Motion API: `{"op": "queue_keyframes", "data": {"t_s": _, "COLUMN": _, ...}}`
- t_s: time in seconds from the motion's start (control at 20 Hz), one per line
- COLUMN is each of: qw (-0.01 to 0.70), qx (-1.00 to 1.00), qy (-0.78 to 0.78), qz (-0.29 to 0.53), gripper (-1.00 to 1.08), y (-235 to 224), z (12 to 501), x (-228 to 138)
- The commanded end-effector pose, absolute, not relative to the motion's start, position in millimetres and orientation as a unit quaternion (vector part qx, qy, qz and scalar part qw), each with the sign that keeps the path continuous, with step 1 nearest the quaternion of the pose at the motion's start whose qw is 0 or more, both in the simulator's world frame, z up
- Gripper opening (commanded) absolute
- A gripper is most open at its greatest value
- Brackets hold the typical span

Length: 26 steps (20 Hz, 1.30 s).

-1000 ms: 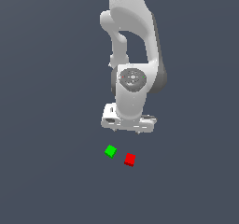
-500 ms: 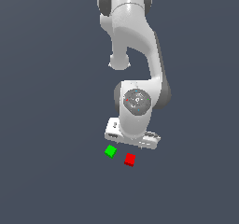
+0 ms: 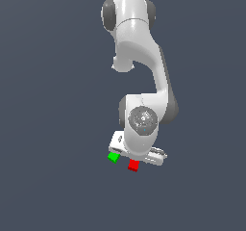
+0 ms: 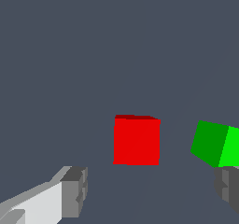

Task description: Stack the red cube on top of the green cube.

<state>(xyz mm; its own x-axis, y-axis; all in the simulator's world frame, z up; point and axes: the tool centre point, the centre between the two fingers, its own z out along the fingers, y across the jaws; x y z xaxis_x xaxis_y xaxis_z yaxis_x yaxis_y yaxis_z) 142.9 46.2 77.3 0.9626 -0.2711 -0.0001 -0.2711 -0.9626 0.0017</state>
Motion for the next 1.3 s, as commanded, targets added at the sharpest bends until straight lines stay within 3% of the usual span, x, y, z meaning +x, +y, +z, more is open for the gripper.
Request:
{"op": "queue_keyframes", "data": {"t_s": 0.0, "qw": 0.001, "qx": 0.99, "qy": -0.142, "qz": 0.0, "gripper": 1.0, "y": 46.7, "z": 74.8, "x": 147.8}}
{"op": "queue_keyframes", "data": {"t_s": 0.7, "qw": 0.0, "qx": 0.989, "qy": -0.148, "qz": 0.0, "gripper": 1.0, "y": 47.1, "z": 67.8, "x": 154.6}}
{"op": "queue_keyframes", "data": {"t_s": 1.25, "qw": 0.0, "qx": 0.989, "qy": -0.15, "qz": 0.0, "gripper": 1.0, "y": 47.1, "z": 22.7, "x": 155.9}}
